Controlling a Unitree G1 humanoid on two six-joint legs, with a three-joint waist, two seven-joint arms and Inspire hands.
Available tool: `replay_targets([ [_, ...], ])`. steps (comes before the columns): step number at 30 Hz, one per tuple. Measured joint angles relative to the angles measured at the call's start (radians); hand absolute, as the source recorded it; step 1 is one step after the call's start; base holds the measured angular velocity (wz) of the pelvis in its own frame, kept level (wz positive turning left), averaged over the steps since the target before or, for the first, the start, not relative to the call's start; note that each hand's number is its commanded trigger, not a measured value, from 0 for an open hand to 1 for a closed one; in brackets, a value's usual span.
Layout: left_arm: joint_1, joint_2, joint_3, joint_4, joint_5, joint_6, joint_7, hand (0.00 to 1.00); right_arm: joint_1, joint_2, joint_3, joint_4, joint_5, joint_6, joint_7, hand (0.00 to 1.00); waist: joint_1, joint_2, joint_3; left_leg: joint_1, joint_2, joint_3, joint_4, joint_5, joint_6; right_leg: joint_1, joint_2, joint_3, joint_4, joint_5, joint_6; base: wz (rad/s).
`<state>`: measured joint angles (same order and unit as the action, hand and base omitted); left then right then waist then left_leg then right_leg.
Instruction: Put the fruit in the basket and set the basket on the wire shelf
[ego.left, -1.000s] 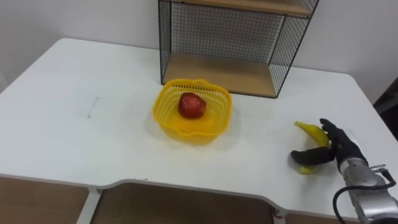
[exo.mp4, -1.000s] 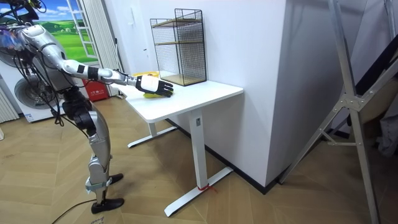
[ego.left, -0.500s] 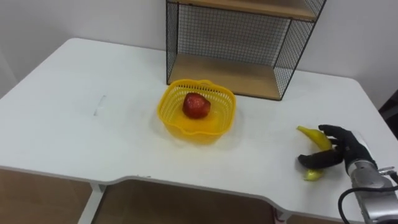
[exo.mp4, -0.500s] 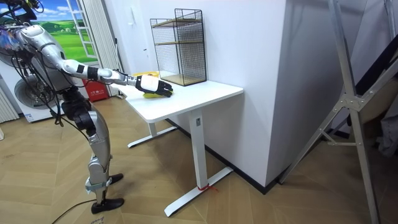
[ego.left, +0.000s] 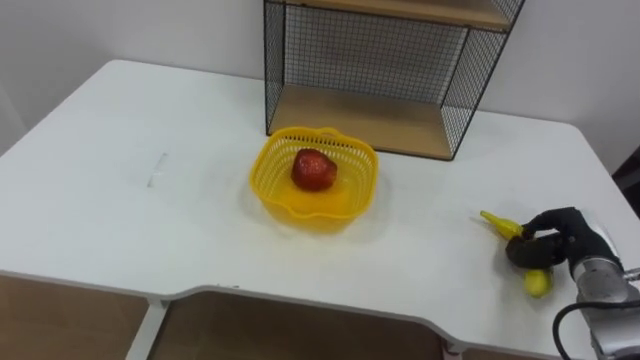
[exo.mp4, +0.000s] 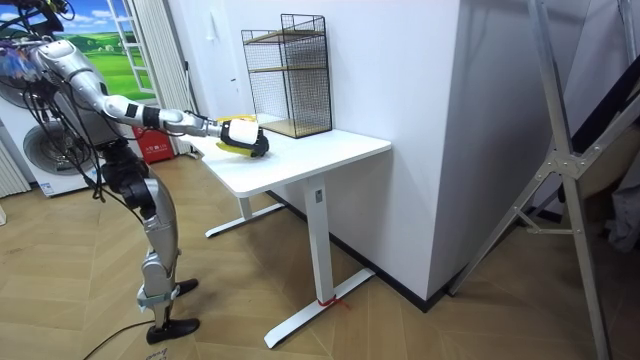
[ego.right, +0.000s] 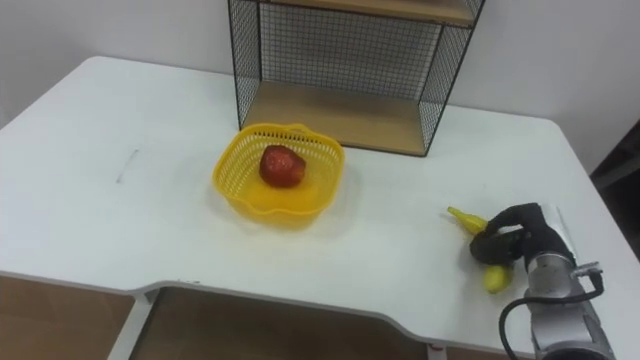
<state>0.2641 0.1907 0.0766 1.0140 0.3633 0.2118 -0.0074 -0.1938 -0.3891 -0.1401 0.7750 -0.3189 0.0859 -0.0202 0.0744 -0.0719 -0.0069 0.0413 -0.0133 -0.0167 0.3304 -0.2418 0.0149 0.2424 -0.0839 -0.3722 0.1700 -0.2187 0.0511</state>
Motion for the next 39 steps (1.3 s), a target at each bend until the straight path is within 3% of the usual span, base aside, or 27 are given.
replay_targets([
  [14, -0.006, 0.001, 0.000, 0.002, 0.000, -0.011, -0.003, 0.00, -0.001, 0.004, 0.003, -0.018, 0.089, 0.016, 0.000, 1.00, 0.015, -0.008, 0.0031, 0.004, 0.005, 0.024, -0.009, 0.000, 0.000, -0.017, -0.003, 0.027, 0.016, 0.001, -0.001, -0.05],
  [17, -0.006, 0.001, -0.001, 0.002, 0.000, -0.011, -0.003, 0.00, -0.002, 0.009, 0.004, -0.044, 0.198, 0.028, 0.000, 1.00, 0.016, -0.008, 0.0071, 0.001, 0.010, 0.041, -0.012, 0.000, 0.000, -0.025, -0.002, 0.034, 0.020, 0.002, -0.003, -0.14],
  [20, -0.007, 0.001, -0.001, 0.002, 0.001, -0.012, -0.003, 0.00, -0.001, 0.044, 0.007, -0.088, 0.324, 0.047, -0.009, 1.00, 0.011, -0.009, 0.0104, -0.002, 0.015, 0.057, -0.016, 0.001, 0.000, -0.044, -0.002, 0.048, 0.035, 0.003, -0.003, -0.17],
  [23, -0.004, 0.000, -0.002, 0.001, 0.002, -0.014, -0.003, 0.00, 0.009, 0.070, 0.031, -0.182, 0.435, 0.048, -0.005, 1.00, 0.008, -0.006, 0.0110, -0.014, 0.016, 0.066, -0.017, 0.001, 0.000, -0.060, -0.002, 0.057, 0.033, 0.004, -0.005, -0.09],
  [28, 0.007, 0.000, -0.003, 0.001, 0.001, -0.014, -0.001, 0.00, 0.010, 0.073, 0.097, -0.311, 0.616, 0.046, 0.001, 1.00, 0.012, 0.005, 0.0085, -0.013, 0.015, 0.072, -0.026, 0.002, 0.002, -0.066, -0.003, 0.065, 0.033, 0.005, -0.003, -0.02],
  [39, 0.013, -0.009, -0.003, 0.001, 0.002, -0.014, 0.004, 0.00, 0.000, 0.076, 0.136, -0.414, 0.714, 0.041, -0.015, 1.00, 0.013, 0.018, 0.0086, 0.002, 0.016, 0.069, -0.031, 0.004, 0.000, -0.050, -0.002, 0.064, 0.031, 0.005, -0.003, 0.01],
])
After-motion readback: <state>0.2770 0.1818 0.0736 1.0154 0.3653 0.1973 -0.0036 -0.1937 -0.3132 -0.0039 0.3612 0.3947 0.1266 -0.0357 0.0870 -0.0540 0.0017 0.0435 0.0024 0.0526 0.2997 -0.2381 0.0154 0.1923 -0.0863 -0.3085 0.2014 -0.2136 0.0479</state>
